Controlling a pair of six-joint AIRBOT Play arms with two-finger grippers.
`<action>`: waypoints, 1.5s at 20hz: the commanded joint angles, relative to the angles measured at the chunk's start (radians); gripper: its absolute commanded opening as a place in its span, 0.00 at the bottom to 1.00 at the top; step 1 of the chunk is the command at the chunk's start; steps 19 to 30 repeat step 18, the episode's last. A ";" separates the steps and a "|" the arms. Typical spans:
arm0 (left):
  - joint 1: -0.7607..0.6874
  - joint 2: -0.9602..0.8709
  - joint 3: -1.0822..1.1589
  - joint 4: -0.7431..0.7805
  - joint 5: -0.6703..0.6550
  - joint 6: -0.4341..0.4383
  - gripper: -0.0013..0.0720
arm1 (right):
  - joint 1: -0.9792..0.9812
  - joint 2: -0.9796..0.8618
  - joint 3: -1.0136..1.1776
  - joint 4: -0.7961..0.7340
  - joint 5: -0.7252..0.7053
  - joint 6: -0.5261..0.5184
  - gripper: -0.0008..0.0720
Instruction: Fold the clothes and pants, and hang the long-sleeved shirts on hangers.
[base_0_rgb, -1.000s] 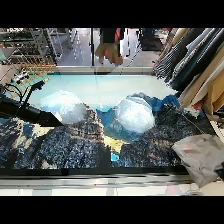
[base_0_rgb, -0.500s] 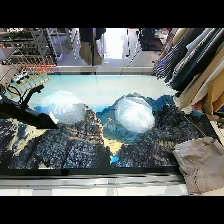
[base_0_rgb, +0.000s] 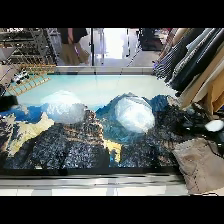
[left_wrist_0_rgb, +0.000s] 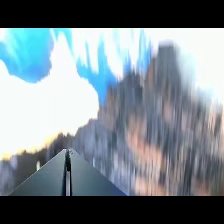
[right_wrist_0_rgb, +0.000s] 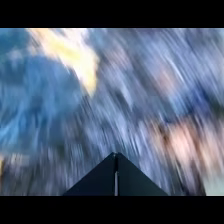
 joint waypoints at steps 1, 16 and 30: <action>0.030 0.035 0.002 0.041 0.190 -0.080 0.05 | 0.211 -0.012 -0.007 -0.074 -0.438 0.004 0.03; 0.030 0.029 0.002 0.041 0.189 -0.080 0.05 | 0.217 -0.012 -0.007 -0.072 -0.801 0.004 0.03; 0.029 0.029 0.002 0.041 0.189 -0.081 0.05 | 0.217 -0.012 -0.007 -0.072 -0.801 0.004 0.03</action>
